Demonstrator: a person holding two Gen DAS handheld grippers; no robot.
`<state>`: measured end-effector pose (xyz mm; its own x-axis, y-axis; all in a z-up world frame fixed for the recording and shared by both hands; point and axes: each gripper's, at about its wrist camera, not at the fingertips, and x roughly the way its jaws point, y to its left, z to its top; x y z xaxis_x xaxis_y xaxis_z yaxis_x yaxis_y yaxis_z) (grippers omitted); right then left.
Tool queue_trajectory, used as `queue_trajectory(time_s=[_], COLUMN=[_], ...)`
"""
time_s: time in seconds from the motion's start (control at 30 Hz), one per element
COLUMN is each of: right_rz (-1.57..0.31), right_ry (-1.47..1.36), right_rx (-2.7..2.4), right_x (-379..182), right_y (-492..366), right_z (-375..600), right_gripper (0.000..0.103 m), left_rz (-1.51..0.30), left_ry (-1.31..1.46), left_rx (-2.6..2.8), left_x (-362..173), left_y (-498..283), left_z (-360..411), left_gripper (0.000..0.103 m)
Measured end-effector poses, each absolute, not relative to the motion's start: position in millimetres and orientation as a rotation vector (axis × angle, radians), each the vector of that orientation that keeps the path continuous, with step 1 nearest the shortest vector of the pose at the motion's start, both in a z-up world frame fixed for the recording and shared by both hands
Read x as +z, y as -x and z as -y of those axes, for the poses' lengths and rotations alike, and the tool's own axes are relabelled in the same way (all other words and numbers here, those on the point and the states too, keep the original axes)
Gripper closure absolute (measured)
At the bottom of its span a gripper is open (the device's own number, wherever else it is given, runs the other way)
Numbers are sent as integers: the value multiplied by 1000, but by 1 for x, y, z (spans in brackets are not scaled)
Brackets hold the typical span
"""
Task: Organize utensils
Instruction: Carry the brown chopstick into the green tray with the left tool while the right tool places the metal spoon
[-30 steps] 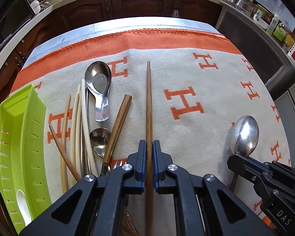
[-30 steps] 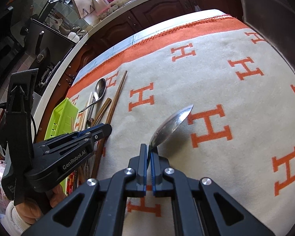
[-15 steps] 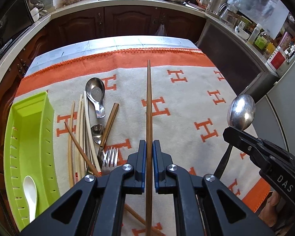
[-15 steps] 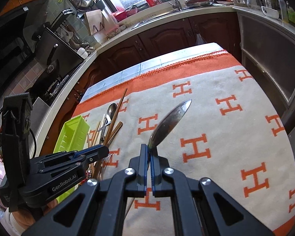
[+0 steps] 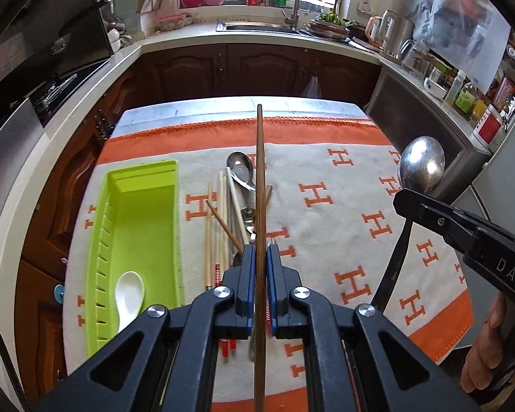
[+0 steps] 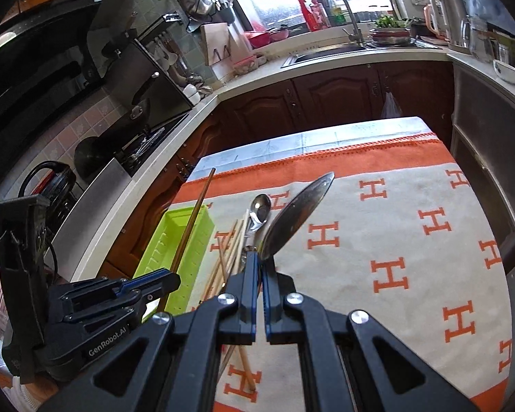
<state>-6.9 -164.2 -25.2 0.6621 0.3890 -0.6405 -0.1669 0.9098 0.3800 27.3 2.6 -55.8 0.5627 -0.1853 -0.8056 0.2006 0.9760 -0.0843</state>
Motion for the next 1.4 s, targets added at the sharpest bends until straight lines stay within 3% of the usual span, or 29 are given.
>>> queue_trajectory(time_s=[0.53,1.23,1.3,1.4], right_rz=[-874,-1160,-1184,-1210], right_ry=[-78,49,39,5], right_rx=[567,585,581,570], right_x=[9,-101,-107,-115], right_y=[-44,-105,-109,-114], right_z=[9,-65,-65,-63], right_gripper=[101,100,100,97], left_rz=[-929,-1044,-1051,-1053], left_ry=[122,172,169,168], left_rx=[-24,9,14,19], left_x=[-64,-134,-137,-139], left_y=[-21,-63,-65,-65], left_z=[-123,-146,-146,-145], left_gripper=[99,99,96,83])
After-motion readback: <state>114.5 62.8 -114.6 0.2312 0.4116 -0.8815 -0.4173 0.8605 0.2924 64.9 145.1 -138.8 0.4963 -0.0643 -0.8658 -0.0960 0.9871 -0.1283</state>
